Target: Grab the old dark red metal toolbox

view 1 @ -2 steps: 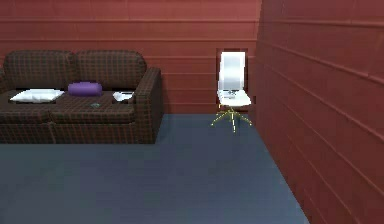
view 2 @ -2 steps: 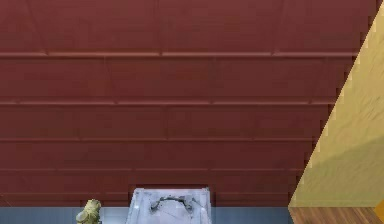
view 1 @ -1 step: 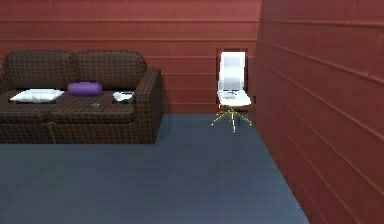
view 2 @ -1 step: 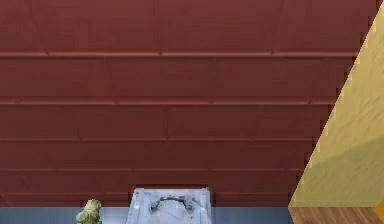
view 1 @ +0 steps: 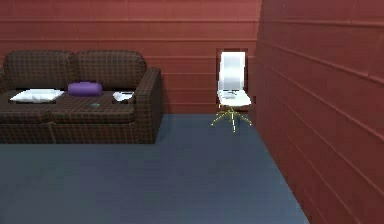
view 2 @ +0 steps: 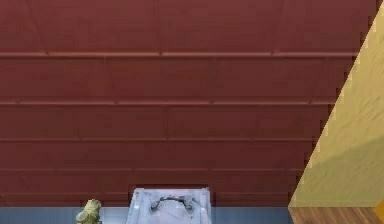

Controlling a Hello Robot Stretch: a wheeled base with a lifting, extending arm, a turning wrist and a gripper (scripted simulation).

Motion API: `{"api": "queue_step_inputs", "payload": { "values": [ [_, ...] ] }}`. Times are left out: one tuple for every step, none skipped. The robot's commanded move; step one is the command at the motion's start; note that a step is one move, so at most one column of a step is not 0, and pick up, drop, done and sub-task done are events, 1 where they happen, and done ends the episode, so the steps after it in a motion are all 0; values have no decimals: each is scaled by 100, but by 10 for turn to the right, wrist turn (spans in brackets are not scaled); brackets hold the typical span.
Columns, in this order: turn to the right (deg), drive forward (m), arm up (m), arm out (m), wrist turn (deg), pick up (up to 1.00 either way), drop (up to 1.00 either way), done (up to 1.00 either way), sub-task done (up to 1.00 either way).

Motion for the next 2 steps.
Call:
{"api": "queue_step_inputs", "payload": {
  "values": [
    [0,0,10,0,0,0,0,0,0],
    [0,0,0,0,0,0,0,100,0]
  ]
}}
